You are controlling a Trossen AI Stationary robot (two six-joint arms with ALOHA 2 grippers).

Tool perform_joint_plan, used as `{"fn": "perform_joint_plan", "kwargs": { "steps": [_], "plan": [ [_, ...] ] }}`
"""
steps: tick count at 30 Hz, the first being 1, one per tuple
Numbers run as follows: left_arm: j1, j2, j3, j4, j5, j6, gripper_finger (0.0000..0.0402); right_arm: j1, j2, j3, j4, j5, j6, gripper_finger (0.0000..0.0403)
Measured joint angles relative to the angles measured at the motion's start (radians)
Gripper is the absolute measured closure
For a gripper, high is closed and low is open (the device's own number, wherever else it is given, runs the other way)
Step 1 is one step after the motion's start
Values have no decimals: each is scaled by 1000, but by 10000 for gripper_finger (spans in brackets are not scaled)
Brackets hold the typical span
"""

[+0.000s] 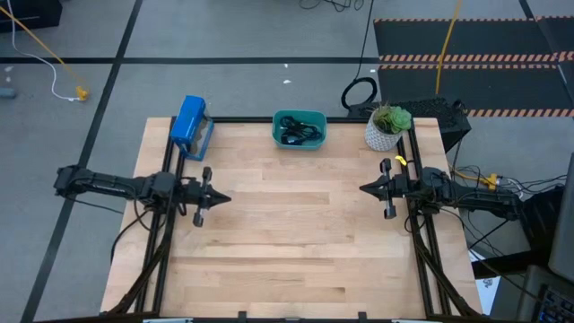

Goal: Pick and place USB-C Cables
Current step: Return to Home Position

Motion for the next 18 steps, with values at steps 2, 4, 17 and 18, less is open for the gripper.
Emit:
{"fn": "perform_joint_plan", "kwargs": {
  "steps": [2,4,17,18],
  "plan": [
    [0,-15,0,-5,3,15,388,0,0,0,0,0,0,403],
    [0,-31,0,-20,3,20,387,0,0,0,0,0,0,403],
    [0,-104,0,-123,3,1,388,0,0,0,0,0,0,403],
    [0,-104,0,-121,3,3,391,0,0,0,0,0,0,403]
  ]
}}
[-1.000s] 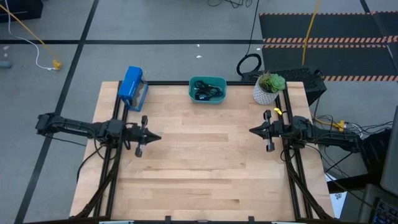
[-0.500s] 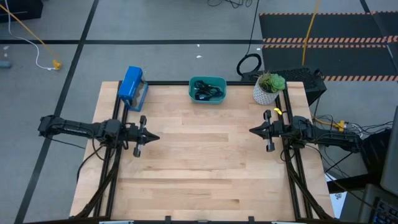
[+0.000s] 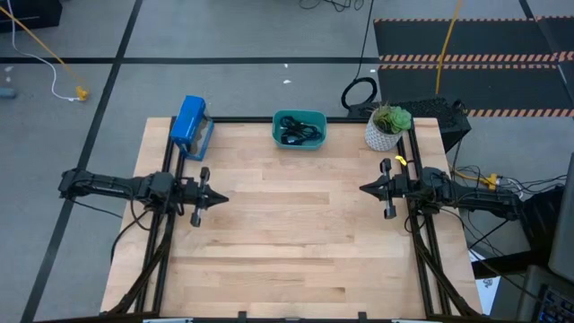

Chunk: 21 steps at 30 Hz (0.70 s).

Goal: Pick and place USB-C Cables
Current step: Return to Home Position

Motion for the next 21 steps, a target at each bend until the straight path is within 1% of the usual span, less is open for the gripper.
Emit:
{"fn": "perform_joint_plan", "kwargs": {
  "steps": [3,8,11,15,18,21],
  "plan": [
    [0,1,0,-4,0,14,398,0,0,0,0,0,0,403],
    [2,1,-24,-2,-7,18,388,0,0,0,0,0,0,403],
    [13,1,-24,10,-8,17,390,0,0,0,0,0,0,403],
    [24,0,-24,85,11,36,398,0,0,0,0,0,0,403],
    [29,-18,-24,176,38,52,389,0,0,0,0,0,0,403],
    [33,-53,-23,171,44,59,384,0,0,0,0,0,0,403]
  ]
}}
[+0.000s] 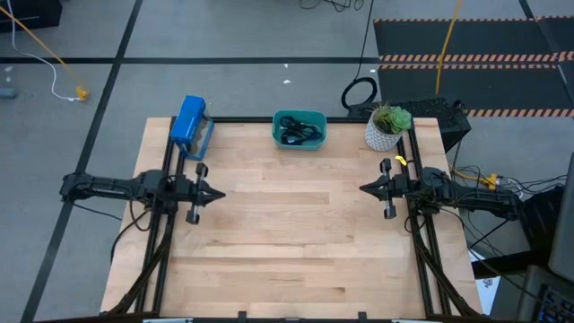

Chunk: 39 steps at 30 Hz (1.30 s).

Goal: Pick and place USB-C Cables
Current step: Return to Home Position

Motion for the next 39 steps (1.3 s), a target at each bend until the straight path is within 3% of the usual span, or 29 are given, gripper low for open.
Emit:
{"fn": "perform_joint_plan", "kwargs": {
  "steps": [9,26,34,39],
  "plan": [
    [16,-153,0,-174,2,6,391,0,0,0,0,0,0,403],
    [17,-151,0,-185,6,60,384,0,0,0,0,0,0,403],
    [17,-151,0,-205,6,36,398,0,0,0,0,0,0,403],
    [17,-147,0,-230,6,-20,381,0,0,0,0,0,0,403]
  ]
}}
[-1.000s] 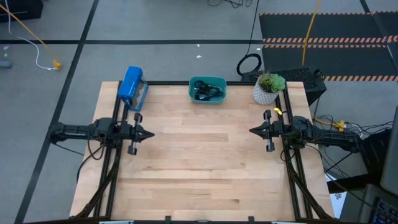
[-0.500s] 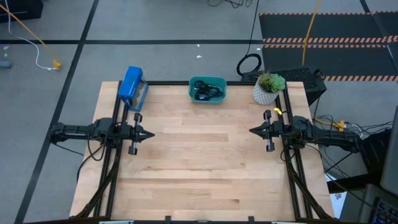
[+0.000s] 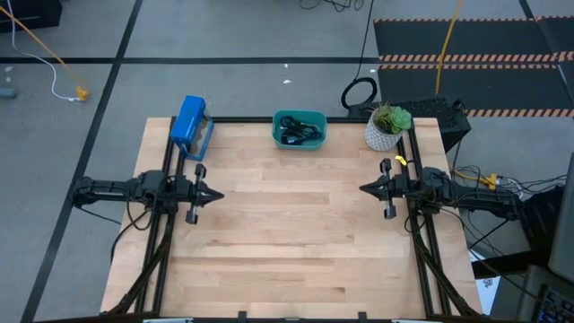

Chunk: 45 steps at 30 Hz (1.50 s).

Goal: Pick and place USB-C Cables
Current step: Return to Home Position

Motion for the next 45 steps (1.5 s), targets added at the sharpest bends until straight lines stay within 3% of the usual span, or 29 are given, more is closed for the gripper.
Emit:
{"fn": "perform_joint_plan", "kwargs": {
  "steps": [5,45],
  "plan": [
    [0,0,0,0,0,3,366,0,0,0,0,0,0,403],
    [0,0,0,2,-1,1,366,0,0,0,0,0,0,403]
  ]
}}
